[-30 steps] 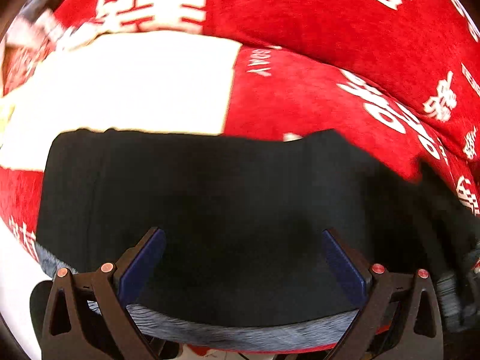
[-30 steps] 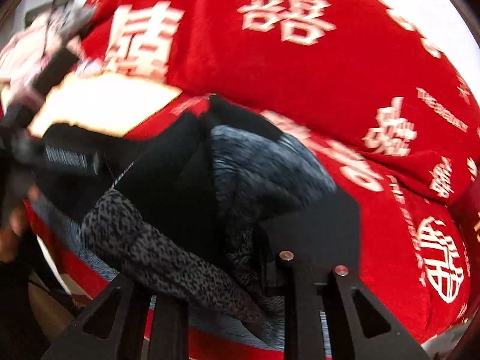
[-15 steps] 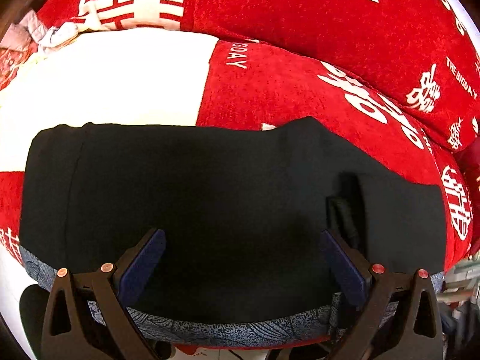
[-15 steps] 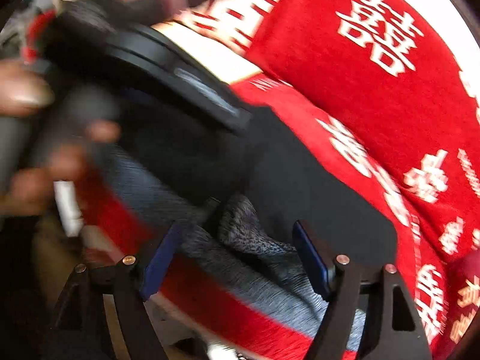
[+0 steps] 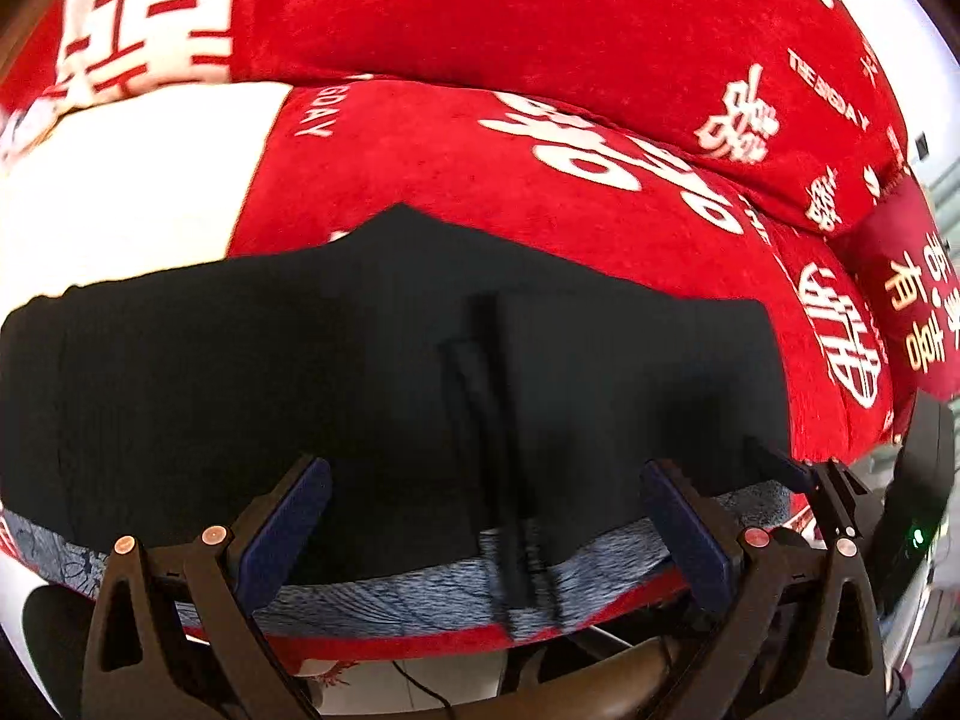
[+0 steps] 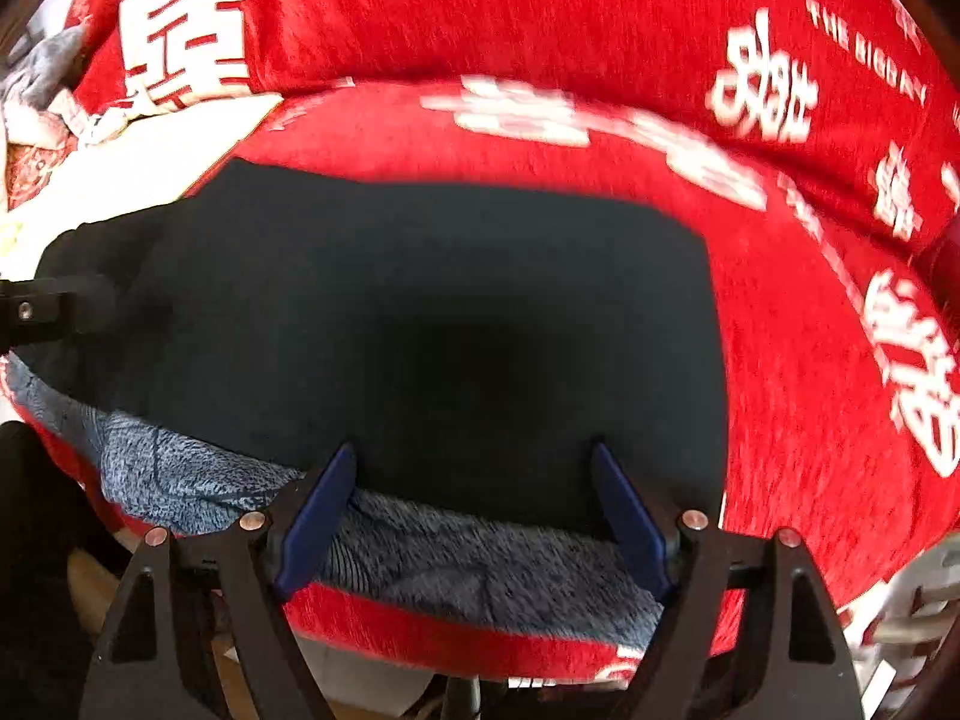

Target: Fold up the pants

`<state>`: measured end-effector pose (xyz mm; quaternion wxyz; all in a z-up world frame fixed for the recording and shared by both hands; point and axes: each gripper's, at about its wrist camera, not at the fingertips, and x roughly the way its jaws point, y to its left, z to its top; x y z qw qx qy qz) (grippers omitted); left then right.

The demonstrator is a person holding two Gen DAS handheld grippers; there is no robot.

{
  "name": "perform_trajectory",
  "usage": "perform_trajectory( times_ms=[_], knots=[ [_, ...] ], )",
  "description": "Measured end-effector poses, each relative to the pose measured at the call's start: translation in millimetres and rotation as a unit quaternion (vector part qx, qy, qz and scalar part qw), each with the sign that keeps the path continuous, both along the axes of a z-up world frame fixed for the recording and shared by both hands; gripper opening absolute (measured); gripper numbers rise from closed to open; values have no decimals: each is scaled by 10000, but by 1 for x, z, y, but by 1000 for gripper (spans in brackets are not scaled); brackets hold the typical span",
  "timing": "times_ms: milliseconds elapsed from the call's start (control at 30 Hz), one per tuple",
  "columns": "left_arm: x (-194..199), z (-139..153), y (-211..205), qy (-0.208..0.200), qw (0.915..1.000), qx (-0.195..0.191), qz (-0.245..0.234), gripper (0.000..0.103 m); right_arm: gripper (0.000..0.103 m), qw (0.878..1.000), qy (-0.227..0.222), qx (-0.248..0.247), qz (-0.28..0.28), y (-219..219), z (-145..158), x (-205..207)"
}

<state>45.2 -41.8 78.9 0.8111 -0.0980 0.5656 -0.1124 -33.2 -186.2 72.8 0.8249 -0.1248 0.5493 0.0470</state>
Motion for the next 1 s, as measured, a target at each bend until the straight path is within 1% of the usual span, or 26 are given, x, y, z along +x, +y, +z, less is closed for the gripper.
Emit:
perform_trajectory(
  times_ms=[67, 167, 200, 233, 267, 300, 367, 400, 467, 567, 600, 633, 667, 700, 733, 767, 800, 833, 867, 933, 1000],
  knots=[
    [-2, -1, -6, -41, 9999, 103, -61, 103, 84, 9996, -80, 252, 73, 1, 8, -7],
    [-1, -17, -10, 133, 9993, 341, -44, 103, 86, 9979, -427, 424, -222, -13, 19, -15],
    [-2, -27, -9, 271, 9983, 522, 29, 103, 87, 9969, -429, 491, -440, -20, 16, -15],
    [-1, -33, -8, 379, 9971, 655, 54, 103, 87, 9966, -242, 541, -577, -24, 7, -14],
    [-2, -38, -8, 477, 9963, 712, 64, 103, 87, 9977, -34, 470, -486, -21, 0, -17],
    [-4, -39, -4, 487, 9967, 648, 97, 103, 88, 9999, -9, 101, -59, -6, -3, -26],
    [-5, -32, -3, 401, 9965, 722, 140, 103, 88, 9976, 113, -130, 672, 20, -4, -43],
    [-6, -26, -2, 250, 9959, 847, 169, 103, 88, 9965, 84, -151, 818, 27, -3, -49],
    [-7, -17, -1, 63, 9950, 966, 227, 103, 88, 9966, -225, -148, 782, 34, 5, -53],
    [-4, -10, 8, 58, 9952, 875, 428, 103, 88, 9977, -545, 303, 274, 26, 16, -46],
    [-4, -10, 12, 80, 9953, 838, 487, 103, 89, 9973, -540, 491, 9, 22, 13, -41],
    [-4, -10, 15, 117, 9952, 812, 530, 103, 90, 9975, -399, 588, -49, 22, 6, -38],
    [-3, -10, 16, 141, 9954, 774, 544, 103, 90, 9984, 33, 570, 54, 28, -9, -35],
    [-2, -9, 14, 143, 9959, 727, 525, 103, 94, 9993, 79, 277, 253, 36, -13, -36],
    [-3, -8, 13, 124, 9962, 711, 492, 103, 94, 9984, -25, 44, 568, 46, -11, -42],
    [-3, -7, 10, 96, 9963, 720, 456, 103, 94, 9962, -9, 175, 847, 52, -7, -48],
    [-4, -4, 6, 59, 9966, 729, 385, 103, 94, 9938, 11, 500, 995, 53, 0, -54],
    [-4, -2, 2, 41, 9968, 723, 331, 103, 94, 9928, -44, 706, 969, 50, 8, -59],
    [-3, -1, -3, 22, 9970, 719, 278, 103, 94, 9930, -165, 791, 856, 42, 16, -61],
    [-6, 0, -15, -1, 9974, 712, 104, 103, 94, 9944, -438, 784, 548, 21, 27, -63],
    [-9, -4, -29, 56, 9976, 678, -138, 103, 94, 9937, -689, 875, 116, -9, 34, -61]
  ],
)
